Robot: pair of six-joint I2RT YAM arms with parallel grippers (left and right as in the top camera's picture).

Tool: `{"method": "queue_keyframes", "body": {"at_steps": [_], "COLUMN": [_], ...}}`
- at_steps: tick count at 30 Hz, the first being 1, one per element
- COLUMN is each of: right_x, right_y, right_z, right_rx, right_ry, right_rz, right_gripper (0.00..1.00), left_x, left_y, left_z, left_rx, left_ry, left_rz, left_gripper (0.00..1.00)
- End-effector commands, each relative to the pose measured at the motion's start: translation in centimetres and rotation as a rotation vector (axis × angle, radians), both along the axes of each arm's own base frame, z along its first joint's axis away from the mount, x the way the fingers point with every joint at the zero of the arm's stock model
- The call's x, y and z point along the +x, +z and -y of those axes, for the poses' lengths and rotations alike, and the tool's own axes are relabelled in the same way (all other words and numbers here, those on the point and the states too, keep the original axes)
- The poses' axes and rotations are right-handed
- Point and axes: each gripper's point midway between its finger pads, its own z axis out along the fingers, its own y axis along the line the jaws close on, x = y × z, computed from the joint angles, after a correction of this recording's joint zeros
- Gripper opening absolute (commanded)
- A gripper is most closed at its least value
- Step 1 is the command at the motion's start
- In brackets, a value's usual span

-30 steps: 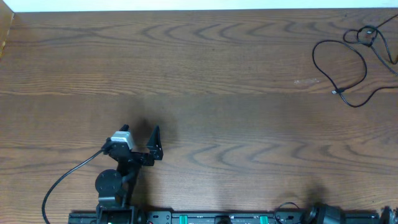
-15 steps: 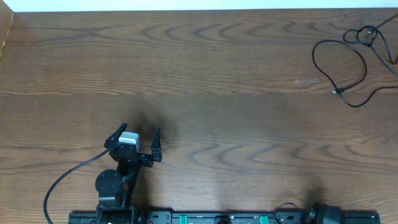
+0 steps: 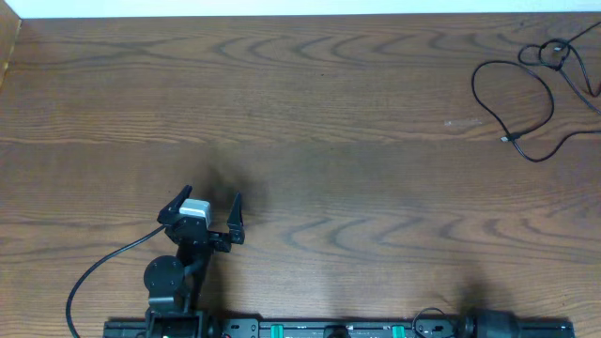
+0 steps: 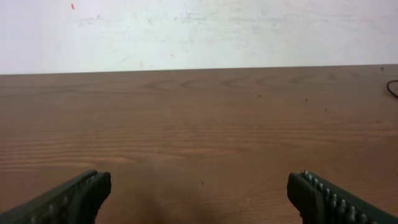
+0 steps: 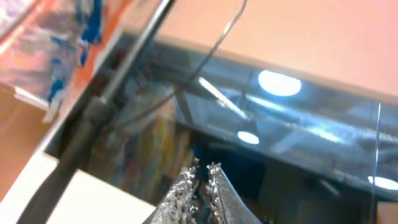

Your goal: Untangle cables

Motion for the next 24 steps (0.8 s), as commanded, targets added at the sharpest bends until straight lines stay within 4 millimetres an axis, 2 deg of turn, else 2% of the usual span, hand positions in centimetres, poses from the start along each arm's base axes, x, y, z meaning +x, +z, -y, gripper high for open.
{"method": "queue_keyframes", "body": {"at_steps": [1,2,3,9,11,12,13,19,21,24], "right_x": [0.7,0.6,0.4,-0.4,-0.5,-0.6,-0.8,-1.1,0.1,3.0], "right_y": [-0.3,-0.3,-0.1,0.4,0.5,0.6,0.8,2.2,2.2,1.3], "right_z": [0.9,1.1,1.2,1.5,1.5,1.6,1.5,1.4,1.5,1.6], "right_rx": [-0.013,-0.022,-0.027,-0.090,-0.112,-0.123,-0.138,-0.187,-0.250,-0.272], "right_ry": [0.001,0.009,0.015,-0.027,-0.044,-0.055,-0.064,-0.125,-0.202,-0.212], "right_rz": [-0.017,-0.015,-0.002,0.068,0.084,0.097,0.118,0.232,0.263,0.206], "right_gripper": [0.11,0.23,0.31,0.56,0.75,0.94,0.99,0.99,0.99,0.99], "left_x": [-0.3,-0.3,-0.3,-0.3,-0.3,-0.3,-0.3,-0.3,-0.3,-0.3], "left_y": [-1.6,-1.6,-1.6,-1.6,-1.6,-1.6,-1.6,-1.6,-1.6,-1.6], "left_z": [0.6,0.6,0.6,0.6,0.6,0.6,0.6,0.6,0.6,0.6], "left_rx": [0.008,0.008,0.008,0.008,0.008,0.008,0.008,0.008,0.008,0.008], "left_ry": [-0.036,-0.036,-0.036,-0.036,-0.035,-0.036,-0.036,-0.036,-0.036,-0.036], "left_rz": [-0.052,-0.052,-0.052,-0.052,-0.052,-0.052,-0.052,-0.052,-0.052,-0.052], "left_gripper": [0.98,0.98,0.98,0.98,0.98,0.98,0.98,0.98,0.98,0.98]}}
